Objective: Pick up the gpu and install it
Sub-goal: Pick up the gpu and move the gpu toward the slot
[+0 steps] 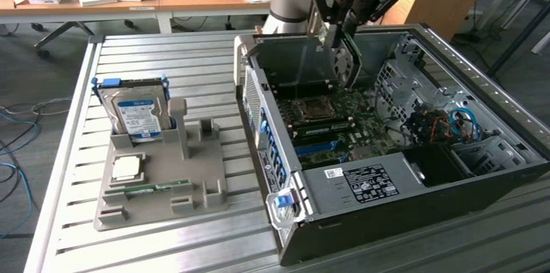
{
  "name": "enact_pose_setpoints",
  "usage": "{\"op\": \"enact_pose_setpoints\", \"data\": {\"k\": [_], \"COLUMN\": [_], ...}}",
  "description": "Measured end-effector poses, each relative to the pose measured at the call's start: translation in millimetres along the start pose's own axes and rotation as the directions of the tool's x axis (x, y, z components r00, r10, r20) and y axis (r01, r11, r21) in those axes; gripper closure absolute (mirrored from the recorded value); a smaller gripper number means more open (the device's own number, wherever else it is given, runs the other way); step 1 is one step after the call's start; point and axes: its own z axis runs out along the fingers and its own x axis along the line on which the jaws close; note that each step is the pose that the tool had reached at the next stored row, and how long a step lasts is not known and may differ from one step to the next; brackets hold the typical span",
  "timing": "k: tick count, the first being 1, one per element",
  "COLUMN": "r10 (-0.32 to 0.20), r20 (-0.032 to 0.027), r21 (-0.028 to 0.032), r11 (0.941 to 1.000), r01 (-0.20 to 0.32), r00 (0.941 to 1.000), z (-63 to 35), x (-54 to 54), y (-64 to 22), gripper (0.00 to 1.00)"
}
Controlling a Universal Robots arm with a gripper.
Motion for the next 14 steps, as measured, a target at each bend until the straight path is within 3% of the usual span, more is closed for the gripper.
{"op": "enact_pose_setpoints", "data": {"k": [9, 11, 14], "r10": [0.0, 0.0, -0.046], "r20": [-0.0001, -0.0001, -0.0029], "r21": [-0.0021, -0.0024, -0.0023], "r11": [1.0, 1.0, 0.999], "r01": [0.0, 0.0, 0.046], "r00": [1.0, 1.0, 0.999], "z": [0.0, 0.1, 1.7], "x": [-41.0, -61.6, -64.1], "y": [2.6, 3.9, 4.1], "gripper": [0.74, 0.74, 0.74]}}
